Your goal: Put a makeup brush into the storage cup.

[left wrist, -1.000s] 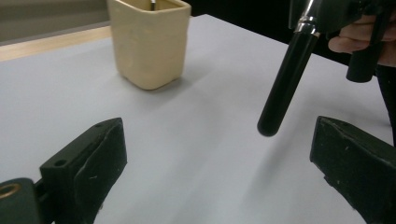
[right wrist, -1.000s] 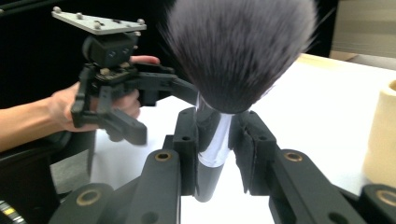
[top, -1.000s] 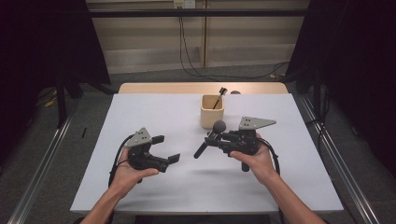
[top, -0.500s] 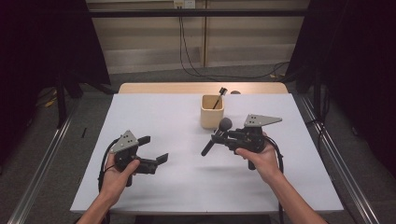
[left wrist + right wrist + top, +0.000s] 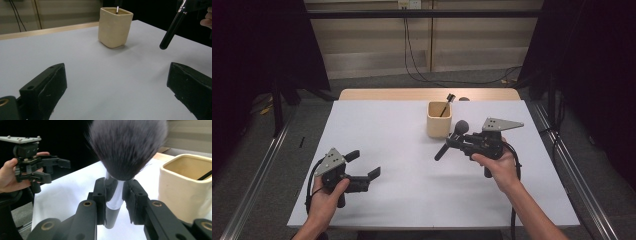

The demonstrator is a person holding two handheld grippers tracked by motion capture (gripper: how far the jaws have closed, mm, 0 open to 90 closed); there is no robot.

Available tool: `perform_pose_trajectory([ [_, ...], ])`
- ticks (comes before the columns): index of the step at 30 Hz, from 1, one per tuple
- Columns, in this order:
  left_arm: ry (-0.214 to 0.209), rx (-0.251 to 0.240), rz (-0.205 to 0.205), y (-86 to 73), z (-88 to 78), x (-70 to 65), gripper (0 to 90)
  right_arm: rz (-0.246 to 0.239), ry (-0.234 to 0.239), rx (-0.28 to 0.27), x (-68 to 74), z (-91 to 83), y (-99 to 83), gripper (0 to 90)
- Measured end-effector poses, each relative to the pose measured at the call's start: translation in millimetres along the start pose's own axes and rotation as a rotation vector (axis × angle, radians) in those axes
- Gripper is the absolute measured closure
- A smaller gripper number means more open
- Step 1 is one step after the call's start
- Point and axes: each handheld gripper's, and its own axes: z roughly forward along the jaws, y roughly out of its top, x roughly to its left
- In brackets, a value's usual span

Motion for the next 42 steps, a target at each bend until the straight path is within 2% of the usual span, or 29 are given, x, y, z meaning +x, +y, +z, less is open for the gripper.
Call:
perform_pose_trajectory([
  [1,-0.003,0.005,0.000,-0.8,-2.1,1.1,2.8,0.002,-0.002,-0.003,-0.4,-0.3,0.8,71.4],
  [6,0.032,-0.012,-0.005,-6.2,-11.2,8.1,2.8,-0.006,-0.021,-0.003,-4.9,-1.3,6.7,71.4],
  [9,0.047,-0.016,0.000,-10.8,-11.6,9.3,2.8,-0.011,-0.028,0.003,-8.1,-0.9,9.5,71.4],
  [13,0.042,-0.017,0.020,-12.3,-10.7,6.7,2.6,-0.011,-0.042,0.001,-13.4,-0.7,14.3,71.4],
  [18,0.033,-0.020,0.011,-15.2,-14.5,6.7,2.7,-0.008,-0.064,-0.006,-20.1,-0.5,21.4,71.4],
  [22,0.068,-0.033,0.015,-15.4,-20.0,7.6,2.1,-0.012,-0.082,-0.018,-24.8,-1.3,28.6,71.4],
  [28,0.084,-0.028,0.004,-17.1,-22.3,8.9,2.0,-0.016,-0.105,-0.030,-35.7,1.1,41.8,71.4],
  [30,0.095,-0.021,0.019,-17.1,-22.9,10.5,2.0,-0.021,-0.115,-0.029,-39.1,2.5,46.3,71.4],
  [35,0.099,-0.020,0.022,-17.4,-25.4,10.7,2.0,-0.010,-0.143,-0.023,-48.1,3.0,58.5,71.4],
  [37,0.099,-0.017,0.028,-17.7,-26.5,10.5,2.0,-0.003,-0.144,-0.038,-50.5,1.9,62.7,71.4],
  [42,0.098,-0.022,0.026,-17.3,-26.7,10.2,2.0,-0.018,-0.162,-0.049,-53.2,0.4,73.4,71.3],
])
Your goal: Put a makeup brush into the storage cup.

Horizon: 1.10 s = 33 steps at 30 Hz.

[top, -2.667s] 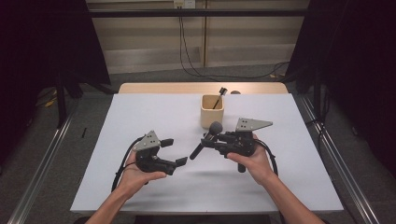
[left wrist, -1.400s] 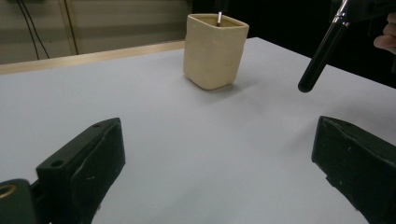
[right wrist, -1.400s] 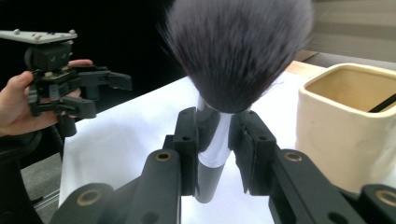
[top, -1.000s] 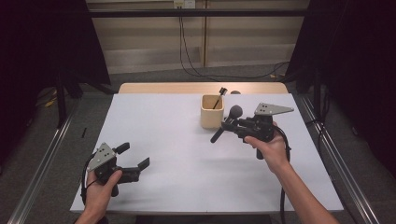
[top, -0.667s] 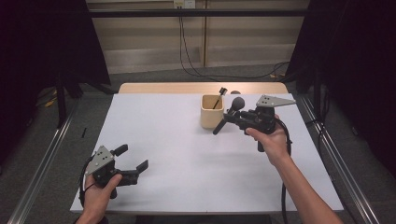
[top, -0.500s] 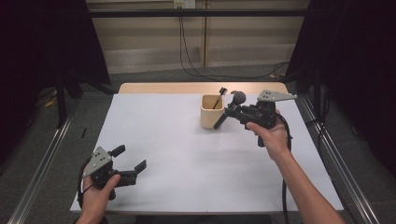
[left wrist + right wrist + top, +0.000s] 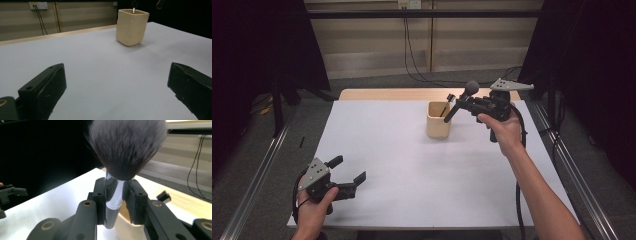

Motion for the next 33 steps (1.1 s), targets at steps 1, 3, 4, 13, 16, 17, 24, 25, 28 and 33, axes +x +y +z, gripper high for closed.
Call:
perform_pose_trajectory([
  [1,-0.003,0.001,0.002,0.0,0.2,-0.2,2.0,-0.001,0.000,-0.002,-0.6,0.5,1.4,71.3],
  [3,-0.009,-0.002,-0.001,0.3,0.3,-0.2,2.0,-0.004,-0.006,-0.003,-3.9,2.9,4.4,71.3],
  [4,-0.011,-0.002,0.000,0.4,0.4,-0.1,2.0,-0.002,-0.012,-0.002,-5.8,4.5,5.7,71.3],
  [13,-0.013,-0.005,-0.015,0.6,0.6,2.3,2.1,0.003,-0.041,-0.004,-15.6,18.8,17.5,71.3],
  [16,-0.017,-0.006,-0.011,1.0,0.3,1.5,2.6,0.000,-0.049,0.012,-16.5,25.6,17.4,71.3],
  [17,-0.019,-0.005,-0.008,1.0,0.2,1.4,2.6,-0.002,-0.052,0.018,-16.7,27.9,16.8,71.3],
  [24,-0.011,-0.006,-0.005,0.9,0.1,1.5,2.6,-0.010,-0.066,0.041,-18.2,37.4,14.7,71.3],
  [25,-0.011,-0.007,-0.007,1.0,0.2,1.3,2.6,-0.008,-0.069,0.042,-18.8,38.2,14.1,71.3],
  [28,-0.010,-0.008,-0.003,2.3,1.4,0.5,2.4,-0.003,-0.075,0.049,-22.1,39.9,11.7,71.3],
  [33,-0.010,-0.011,0.001,3.3,3.6,-0.6,2.4,-0.012,-0.088,0.062,-23.5,43.8,8.5,71.3],
])
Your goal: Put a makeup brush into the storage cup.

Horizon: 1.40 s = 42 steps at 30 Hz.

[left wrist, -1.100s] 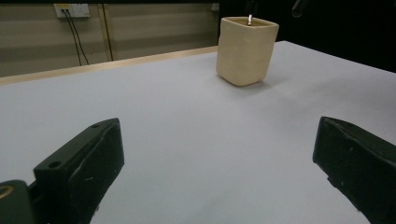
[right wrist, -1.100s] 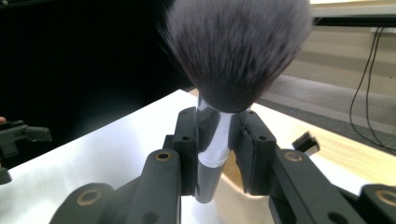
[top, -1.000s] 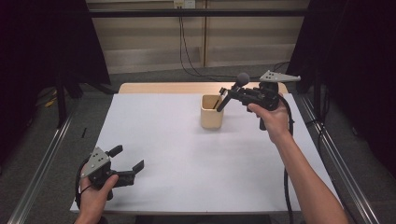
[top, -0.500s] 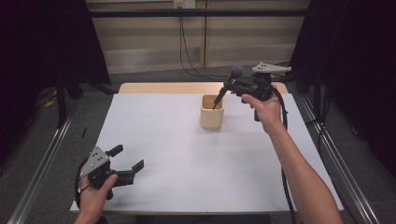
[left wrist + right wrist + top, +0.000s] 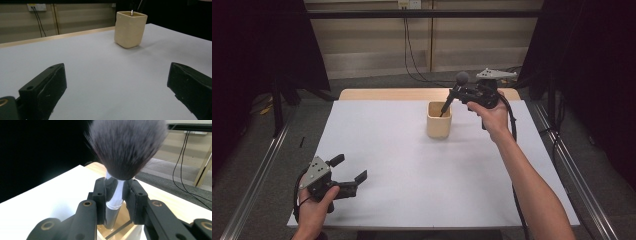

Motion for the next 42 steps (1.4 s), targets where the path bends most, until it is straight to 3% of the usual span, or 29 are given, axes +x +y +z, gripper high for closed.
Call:
perform_pose_trajectory([
  [23,0.000,0.006,0.019,0.2,-0.8,-0.8,2.4,0.011,0.002,0.076,-4.2,22.4,-15.5,71.3],
  [28,0.000,0.006,0.022,-0.1,-1.4,-0.6,2.4,0.014,0.003,0.081,-4.3,24.5,-17.5,71.3],
  [31,-0.012,-0.006,0.000,-0.2,-2.1,-0.5,2.4,0.018,0.002,0.082,-5.2,25.8,-20.1,71.3],
  [42,-0.003,-0.004,0.013,-0.5,-2.4,-0.9,2.4,0.034,-0.002,0.083,-8.3,28.3,-31.6,71.3],
])
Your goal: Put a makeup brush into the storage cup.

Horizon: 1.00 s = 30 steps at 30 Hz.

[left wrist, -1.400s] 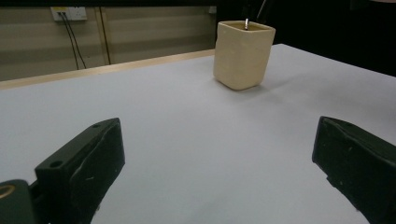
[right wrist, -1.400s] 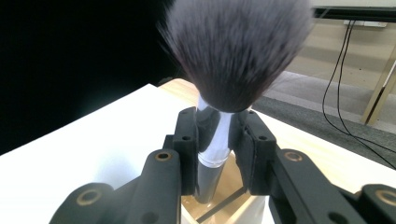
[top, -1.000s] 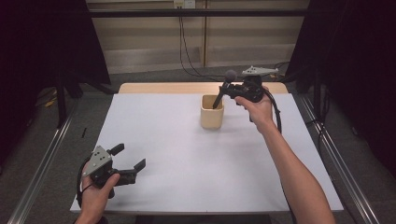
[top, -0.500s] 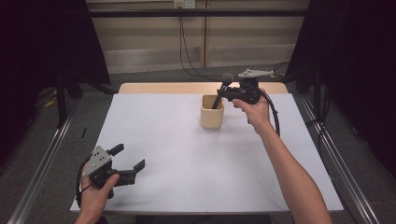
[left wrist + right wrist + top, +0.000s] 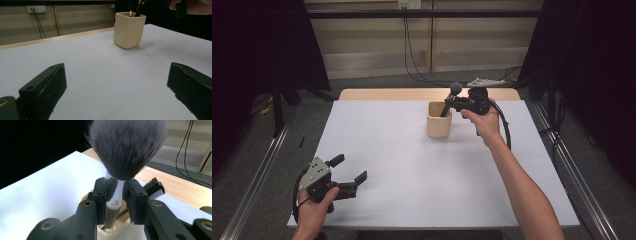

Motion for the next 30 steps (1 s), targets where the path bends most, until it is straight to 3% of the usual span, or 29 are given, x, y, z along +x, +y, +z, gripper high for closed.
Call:
perform_pose_trajectory([
  [14,-0.009,-0.007,-0.003,-0.3,0.0,0.5,2.4,0.004,0.004,0.016,4.3,9.1,-8.0,71.3],
  [30,-0.004,0.002,0.009,-0.6,0.9,1.8,2.5,0.022,-0.006,0.032,0.1,10.8,-17.3,71.2],
])
